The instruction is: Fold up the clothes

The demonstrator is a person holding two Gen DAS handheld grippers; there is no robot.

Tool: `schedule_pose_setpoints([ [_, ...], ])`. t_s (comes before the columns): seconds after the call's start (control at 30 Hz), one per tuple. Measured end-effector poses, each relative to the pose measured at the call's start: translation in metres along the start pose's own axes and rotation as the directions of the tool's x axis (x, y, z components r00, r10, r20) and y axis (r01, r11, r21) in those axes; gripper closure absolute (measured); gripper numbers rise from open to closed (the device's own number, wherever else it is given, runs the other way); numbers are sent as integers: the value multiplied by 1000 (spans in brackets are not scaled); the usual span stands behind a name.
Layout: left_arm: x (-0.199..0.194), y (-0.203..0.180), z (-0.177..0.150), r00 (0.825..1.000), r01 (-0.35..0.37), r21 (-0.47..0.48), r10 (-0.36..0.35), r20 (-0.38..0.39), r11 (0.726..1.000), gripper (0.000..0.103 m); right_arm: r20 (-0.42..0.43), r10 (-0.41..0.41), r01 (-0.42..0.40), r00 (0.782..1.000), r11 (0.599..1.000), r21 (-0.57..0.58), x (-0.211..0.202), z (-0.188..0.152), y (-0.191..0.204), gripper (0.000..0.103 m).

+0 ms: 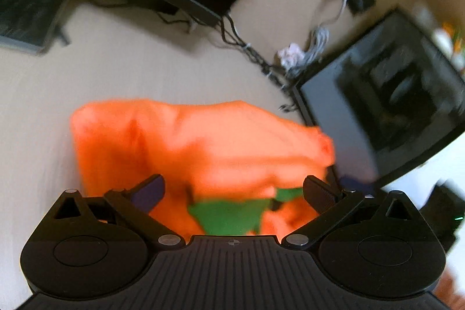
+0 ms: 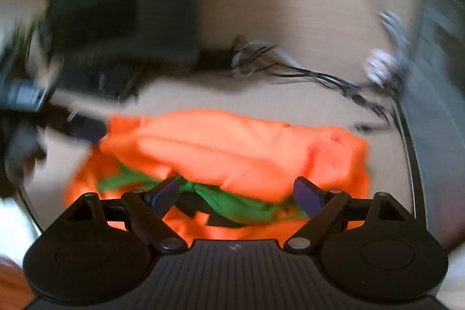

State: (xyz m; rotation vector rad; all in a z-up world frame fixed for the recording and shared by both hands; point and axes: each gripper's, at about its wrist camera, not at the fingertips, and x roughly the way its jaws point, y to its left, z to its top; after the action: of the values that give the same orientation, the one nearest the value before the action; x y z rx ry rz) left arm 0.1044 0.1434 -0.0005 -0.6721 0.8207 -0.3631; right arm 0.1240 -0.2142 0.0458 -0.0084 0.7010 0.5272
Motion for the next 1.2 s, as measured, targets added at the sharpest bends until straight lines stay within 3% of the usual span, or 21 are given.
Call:
schedule_pose_setpoints([
  [0.13, -19, 7, -9, 999, 38, -78, -35, 36, 996, 0, 55, -61, 45, 997, 965, 258, -1, -1, -37, 16],
  [0.3, 2, 25, -3, 996, 54, -190, -40, 77, 980, 0, 49, -73, 48, 996, 914, 402, 43, -4, -55, 16],
  [0.4, 17, 25, 7, 990, -40, -139, 58, 130, 990, 0, 25, -72, 55, 997, 906, 420, 71, -1, -61, 18],
  [0.47, 27, 26, 14, 979, -103, -108, 120, 167, 989, 1, 13, -86, 74, 996, 914, 399, 81, 1, -61, 30],
  [0.53, 37, 31, 14, 988, -72, -141, 90, 127, 987, 3, 14, -69, 60, 997, 937, 345, 92, 8, -52, 61],
  [0.57, 42, 31, 15, 988, -80, -137, 96, 118, 987, 8, 18, -68, 59, 998, 949, 311, 93, 11, -46, 66],
  [0.6, 47, 31, 16, 989, -87, -134, 102, 110, 987, 25, 28, -74, 64, 997, 962, 266, 90, 15, -39, 74],
  [0.63, 52, 31, 18, 989, -95, -129, 109, 102, 987, 35, 41, -81, 70, 996, 974, 216, 86, 20, -32, 81],
  [0.7, 51, 21, 31, 986, -98, -113, 112, 124, 989, 69, 79, -85, 74, 993, 988, 139, 73, 31, -19, 85],
  [0.73, 47, 14, 39, 984, -89, -101, 103, 145, 991, 73, 108, -78, 64, 991, 990, 126, 63, 38, -16, 86],
  [0.8, 24, -12, 51, 973, -58, -17, 60, 223, 998, 74, 169, -59, 42, 984, 994, 103, 39, 49, -10, 86],
  [0.87, 5, -28, 45, 969, -47, 62, 31, 247, 997, 74, 227, -37, 21, 973, 997, 73, 12, 49, -9, 86],
  [1.0, -22, -41, 19, 970, -50, 177, 6, 242, 983, 68, 183, -55, 46, 982, 998, 51, -1, 15, -16, 82],
  [1.1, 1, -20, -8, 979, -159, 168, 134, 151, 973, 67, 38, -134, 132, 990, 989, 62, 35, -29, -30, 76],
  [1.13, 8, -12, -14, 981, -176, 157, 160, 113, 972, 66, 11, -162, 162, 987, 986, 50, 47, -43, -32, 67],
  [1.2, 20, 2, -26, 978, -210, 137, 207, 36, 968, 57, 44, -195, 195, 980, 981, 5, 48, -56, -31, 58],
])
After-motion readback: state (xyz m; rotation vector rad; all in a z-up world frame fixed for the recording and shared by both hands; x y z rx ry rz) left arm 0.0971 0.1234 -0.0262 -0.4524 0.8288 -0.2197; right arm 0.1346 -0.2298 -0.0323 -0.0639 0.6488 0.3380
